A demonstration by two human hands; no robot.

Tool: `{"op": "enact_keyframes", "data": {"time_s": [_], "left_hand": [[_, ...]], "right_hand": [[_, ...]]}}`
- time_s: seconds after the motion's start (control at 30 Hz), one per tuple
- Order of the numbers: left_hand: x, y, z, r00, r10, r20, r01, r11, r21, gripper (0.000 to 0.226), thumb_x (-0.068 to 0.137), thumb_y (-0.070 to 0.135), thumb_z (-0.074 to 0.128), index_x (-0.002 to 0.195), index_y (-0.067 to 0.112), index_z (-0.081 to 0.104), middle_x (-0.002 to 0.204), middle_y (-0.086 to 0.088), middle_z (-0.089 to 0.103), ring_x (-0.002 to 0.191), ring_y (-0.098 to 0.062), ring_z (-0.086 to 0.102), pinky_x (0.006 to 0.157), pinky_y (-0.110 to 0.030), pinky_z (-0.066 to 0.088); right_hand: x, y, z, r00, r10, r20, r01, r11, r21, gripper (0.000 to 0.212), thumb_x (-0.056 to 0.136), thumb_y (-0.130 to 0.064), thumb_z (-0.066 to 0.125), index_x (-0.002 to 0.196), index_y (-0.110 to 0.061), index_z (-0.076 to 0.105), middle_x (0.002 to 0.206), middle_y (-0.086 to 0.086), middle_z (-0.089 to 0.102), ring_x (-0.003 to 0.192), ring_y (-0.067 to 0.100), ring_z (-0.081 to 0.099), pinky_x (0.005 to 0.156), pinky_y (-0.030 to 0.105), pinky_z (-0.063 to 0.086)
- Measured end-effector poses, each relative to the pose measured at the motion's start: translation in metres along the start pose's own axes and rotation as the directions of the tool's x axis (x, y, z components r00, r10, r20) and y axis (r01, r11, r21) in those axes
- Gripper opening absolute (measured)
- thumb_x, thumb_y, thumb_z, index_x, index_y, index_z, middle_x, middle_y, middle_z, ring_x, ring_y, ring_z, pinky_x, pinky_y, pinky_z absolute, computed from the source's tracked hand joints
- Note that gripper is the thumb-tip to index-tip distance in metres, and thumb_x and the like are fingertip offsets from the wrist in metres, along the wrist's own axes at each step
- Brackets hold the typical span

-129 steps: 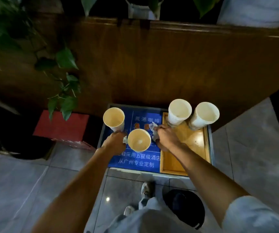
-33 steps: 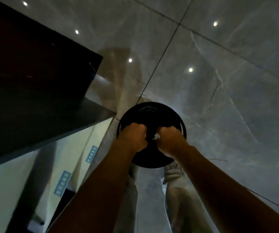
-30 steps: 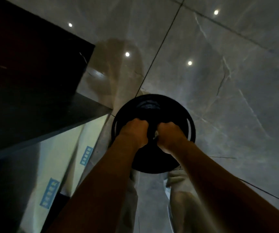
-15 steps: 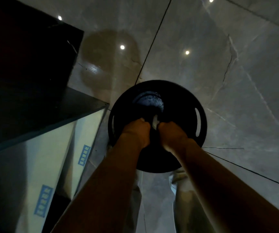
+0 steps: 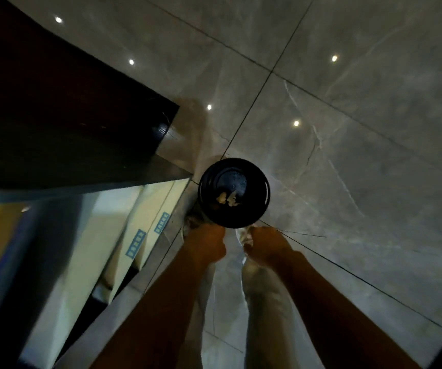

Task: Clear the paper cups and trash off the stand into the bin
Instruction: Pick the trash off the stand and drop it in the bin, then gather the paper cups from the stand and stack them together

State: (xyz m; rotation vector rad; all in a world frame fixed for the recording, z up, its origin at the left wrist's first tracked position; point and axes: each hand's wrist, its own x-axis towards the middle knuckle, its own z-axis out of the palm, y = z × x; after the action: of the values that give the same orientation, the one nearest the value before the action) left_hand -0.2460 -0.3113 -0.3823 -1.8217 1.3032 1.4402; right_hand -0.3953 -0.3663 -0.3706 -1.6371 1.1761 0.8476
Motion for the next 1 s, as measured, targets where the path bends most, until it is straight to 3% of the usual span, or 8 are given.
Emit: {"op": "enact_keyframes", "data": {"time_s": [0.1, 0.2, 0.37, 0.47, 0.57, 0.67, 0.8, 1.0], "left_hand": [[-0.073, 0.008, 0.002, 0.999, -0.054, -0.002, 0.053, 0.998, -0.039, 0.027, 0.093, 0.023, 0.053, 0.114, 0.009, 0.062, 0.121, -0.016, 0.064, 0.113, -0.031, 0.06, 0.095, -0.038, 0.048], [-0.147, 0.016, 0.01, 0.992, -0.122, -0.005, 0.12, 0.982, -0.143, 0.036, 0.095, 0.021, 0.051, 0.129, 0.011, 0.054, 0.129, -0.014, 0.059, 0.116, -0.028, 0.058, 0.094, -0.036, 0.048], [-0.25, 0.023, 0.041, 0.977, -0.21, -0.034, 0.189, 0.928, -0.32, 0.041, 0.096, 0.027, 0.053, 0.134, 0.015, 0.052, 0.138, -0.012, 0.053, 0.124, -0.028, 0.053, 0.101, -0.036, 0.045], [-0.293, 0.023, 0.063, 0.962, -0.271, -0.025, 0.225, 0.845, -0.486, 0.036, 0.096, 0.025, 0.054, 0.128, 0.008, 0.059, 0.135, -0.016, 0.058, 0.125, -0.031, 0.054, 0.105, -0.037, 0.044], [-0.327, 0.023, 0.089, 0.947, -0.316, -0.052, 0.228, 0.779, -0.584, 0.034, 0.097, 0.027, 0.053, 0.125, 0.009, 0.062, 0.133, -0.014, 0.061, 0.12, -0.029, 0.058, 0.102, -0.035, 0.046], [-0.35, 0.032, 0.113, 0.931, -0.362, -0.052, 0.229, 0.686, -0.691, 0.04, 0.099, 0.028, 0.051, 0.133, 0.007, 0.057, 0.142, -0.012, 0.054, 0.126, -0.028, 0.054, 0.105, -0.032, 0.043], [-0.374, 0.039, 0.128, 0.917, -0.378, -0.125, 0.168, 0.652, -0.739, 0.038, 0.097, 0.034, 0.054, 0.129, 0.014, 0.058, 0.134, -0.009, 0.059, 0.118, -0.021, 0.059, 0.102, -0.03, 0.049], [-0.39, 0.01, 0.147, 0.903, -0.427, -0.049, 0.191, 0.501, -0.844, 0.04, 0.094, 0.034, 0.058, 0.128, 0.014, 0.06, 0.135, -0.009, 0.06, 0.121, -0.023, 0.057, 0.096, -0.028, 0.045]], "right_hand": [[-0.066, 0.003, -0.007, 0.999, -0.006, 0.051, 0.008, 0.999, -0.039, 0.044, 0.094, -0.032, 0.052, 0.13, -0.007, 0.055, 0.125, 0.014, 0.064, 0.113, 0.028, 0.062, 0.097, 0.036, 0.049], [-0.127, 0.009, -0.011, 0.997, 0.007, 0.079, -0.003, 0.999, -0.045, 0.039, 0.094, -0.033, 0.052, 0.122, -0.008, 0.059, 0.118, 0.014, 0.067, 0.103, 0.026, 0.065, 0.088, 0.032, 0.049], [-0.21, 0.018, -0.011, 0.989, -0.016, 0.147, 0.032, 0.994, -0.106, 0.043, 0.095, -0.04, 0.05, 0.13, -0.016, 0.057, 0.133, 0.011, 0.061, 0.121, 0.028, 0.058, 0.101, 0.034, 0.043], [-0.238, 0.026, -0.012, 0.978, 0.016, 0.206, 0.003, 0.996, -0.09, 0.041, 0.097, -0.028, 0.05, 0.133, -0.01, 0.055, 0.136, 0.015, 0.057, 0.126, 0.03, 0.053, 0.104, 0.035, 0.04], [-0.26, 0.032, -0.012, 0.975, 0.015, 0.222, 0.021, 0.987, -0.158, 0.039, 0.1, -0.022, 0.045, 0.136, -0.009, 0.053, 0.141, 0.015, 0.054, 0.13, 0.028, 0.05, 0.107, 0.033, 0.039], [-0.279, 0.027, -0.012, 0.978, -0.003, 0.207, 0.051, 0.973, -0.224, 0.041, 0.099, -0.03, 0.049, 0.135, -0.011, 0.053, 0.14, 0.013, 0.054, 0.129, 0.025, 0.052, 0.107, 0.032, 0.04], [-0.294, 0.014, -0.016, 0.982, -0.01, 0.188, 0.068, 0.951, -0.302, 0.048, 0.097, -0.045, 0.047, 0.132, -0.015, 0.056, 0.138, 0.01, 0.055, 0.125, 0.025, 0.054, 0.104, 0.033, 0.042], [-0.297, -0.022, -0.014, 0.977, -0.025, 0.213, 0.109, 0.914, -0.391, 0.052, 0.094, -0.051, 0.047, 0.134, -0.018, 0.055, 0.143, 0.009, 0.051, 0.127, 0.024, 0.051, 0.104, 0.033, 0.04]]}}
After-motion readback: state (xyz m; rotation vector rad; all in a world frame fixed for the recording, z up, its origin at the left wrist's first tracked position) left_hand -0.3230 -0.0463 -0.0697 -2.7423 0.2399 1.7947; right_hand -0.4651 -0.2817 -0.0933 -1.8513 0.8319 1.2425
